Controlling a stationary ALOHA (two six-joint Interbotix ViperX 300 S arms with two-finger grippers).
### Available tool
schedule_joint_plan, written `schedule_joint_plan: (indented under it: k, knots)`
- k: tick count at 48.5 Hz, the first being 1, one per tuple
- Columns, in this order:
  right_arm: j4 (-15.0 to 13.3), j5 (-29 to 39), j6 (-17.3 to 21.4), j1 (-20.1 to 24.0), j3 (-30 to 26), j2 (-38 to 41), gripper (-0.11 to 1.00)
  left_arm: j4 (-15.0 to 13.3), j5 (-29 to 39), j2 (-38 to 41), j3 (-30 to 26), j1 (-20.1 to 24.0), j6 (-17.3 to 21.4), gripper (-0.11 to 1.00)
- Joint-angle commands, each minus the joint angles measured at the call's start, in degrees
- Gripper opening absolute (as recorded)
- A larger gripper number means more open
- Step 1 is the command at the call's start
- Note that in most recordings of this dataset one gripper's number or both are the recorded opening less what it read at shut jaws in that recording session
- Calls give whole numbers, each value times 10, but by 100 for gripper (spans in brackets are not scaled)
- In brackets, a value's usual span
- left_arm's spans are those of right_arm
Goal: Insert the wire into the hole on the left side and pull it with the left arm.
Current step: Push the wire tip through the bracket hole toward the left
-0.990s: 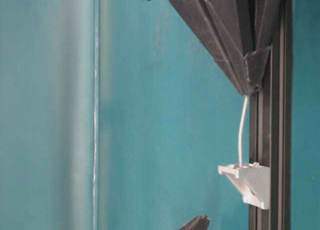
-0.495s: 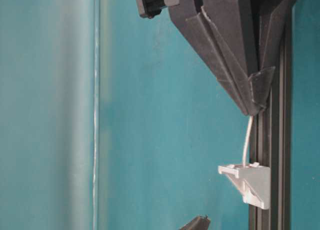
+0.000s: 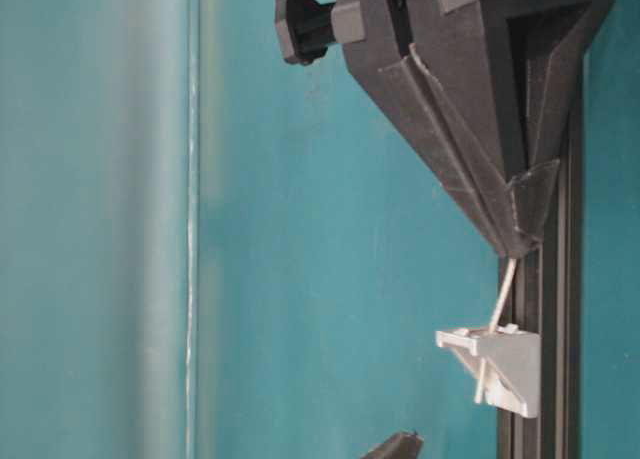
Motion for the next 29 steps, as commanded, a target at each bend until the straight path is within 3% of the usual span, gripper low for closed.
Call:
schedule_joint_plan:
  k: [1, 29]
  knots:
    - [-6, -1, -1, -12, -9, -7, 3, 3, 4, -23, -4, -3, 0, 71]
    - [-23, 1, -1, -21, -22, -6, 3, 3, 20, -29, -6, -10, 0, 71]
